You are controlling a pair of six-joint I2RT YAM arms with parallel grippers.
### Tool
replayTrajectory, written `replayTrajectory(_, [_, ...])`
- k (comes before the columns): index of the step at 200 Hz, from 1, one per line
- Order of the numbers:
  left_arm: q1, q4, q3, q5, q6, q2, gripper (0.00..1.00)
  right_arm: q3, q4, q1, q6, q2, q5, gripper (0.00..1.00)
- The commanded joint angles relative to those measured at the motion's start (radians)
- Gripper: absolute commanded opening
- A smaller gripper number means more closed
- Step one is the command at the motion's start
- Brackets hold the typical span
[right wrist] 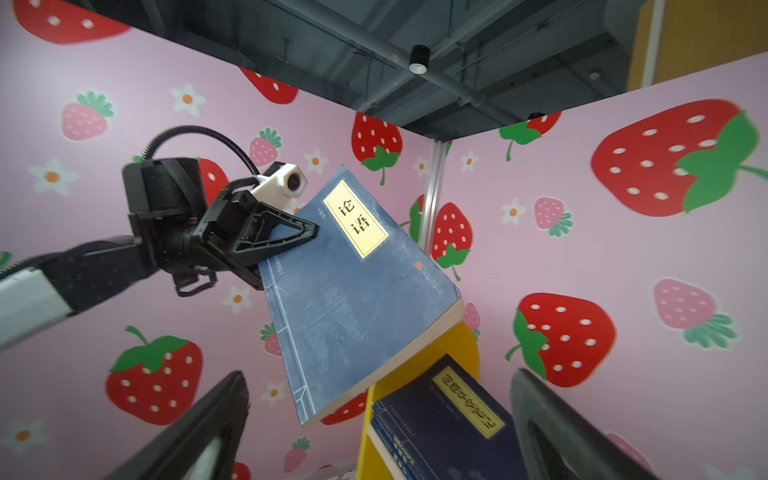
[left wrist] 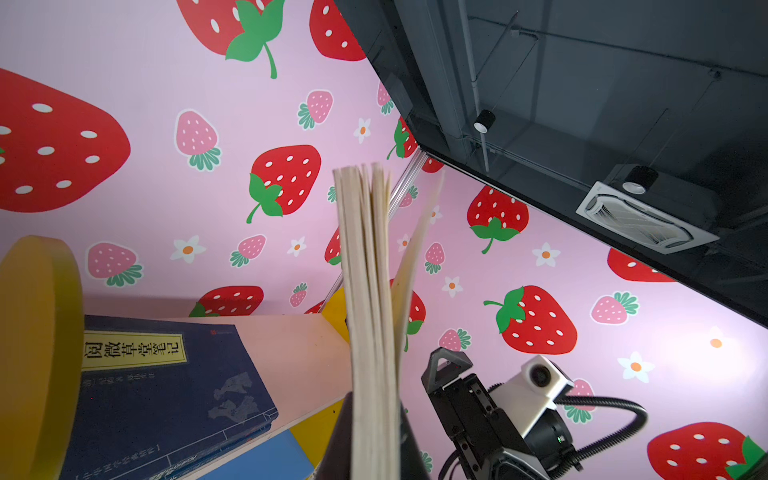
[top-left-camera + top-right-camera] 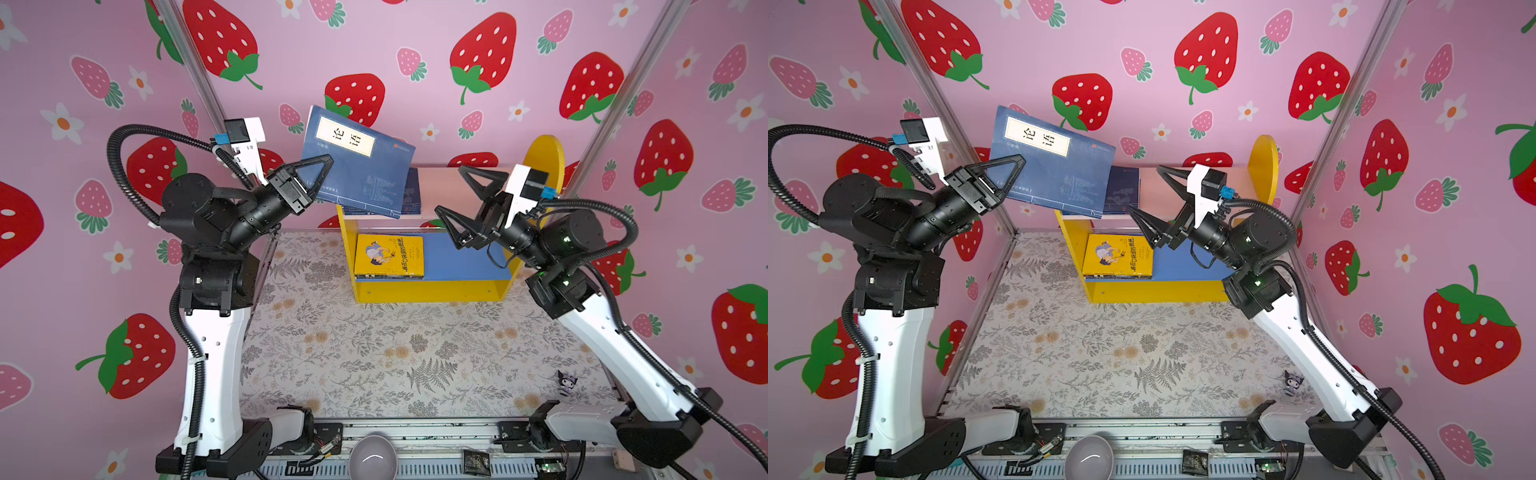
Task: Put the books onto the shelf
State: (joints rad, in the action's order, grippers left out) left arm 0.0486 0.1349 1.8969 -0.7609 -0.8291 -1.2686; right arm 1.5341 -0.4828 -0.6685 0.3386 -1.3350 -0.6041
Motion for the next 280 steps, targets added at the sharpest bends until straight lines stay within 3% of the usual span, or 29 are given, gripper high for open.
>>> replayTrajectory(1, [0.0,-0.194,-0.027,-0.021,-0.031,0.03,0.0,0.017,-0.319,0.049,0.595,-0.138,-0.401,0.96])
replayTrajectory(13, [0.0,-0.238,-0.04,-0.042,-0.045,0.035,0.0,0.06,-0.429,0.049,0.753,-0.209,-0.445,0.91])
replayTrajectory(28, [0.002,-0.263,-0.037,-0.059,-0.055,0.037,0.0,0.088,-0.482,0.05,0.84,-0.263,-0.445,0.88])
replayTrajectory(90, [0.026,-0.297,0.013,-0.133,-0.077,-0.004,0.0,0.167,-0.482,0.018,0.85,-0.281,-0.475,0.89])
replayTrajectory(136, [0.078,-0.298,0.027,-0.122,-0.053,-0.02,0.0,0.189,-0.516,-0.018,0.863,-0.283,-0.491,0.85])
replayTrajectory(165, [0.107,-0.316,0.036,-0.117,-0.049,-0.028,0.0,0.198,-0.477,-0.034,0.824,-0.288,-0.469,0.71])
replayTrajectory(206, [0.157,-0.32,0.009,-0.076,0.004,-0.005,0.0,0.204,-0.468,-0.041,0.815,-0.303,-0.411,0.35])
replayTrajectory(228, [0.201,-0.307,-0.021,-0.038,0.062,0.016,0.0,0.192,-0.48,-0.049,0.808,-0.298,-0.373,0.26])
replayTrajectory(247, [0.229,-0.298,-0.05,0.018,0.103,0.035,0.0,0.164,-0.5,-0.051,0.803,-0.284,-0.331,0.11])
replayTrajectory(273, [0.246,-0.289,-0.052,0.034,0.114,0.032,0.0,0.141,-0.511,-0.051,0.791,-0.269,-0.305,0.02])
replayTrajectory(280, [0.246,-0.285,-0.051,0.034,0.115,0.032,0.04,0.139,-0.507,-0.051,0.788,-0.267,-0.304,0.0])
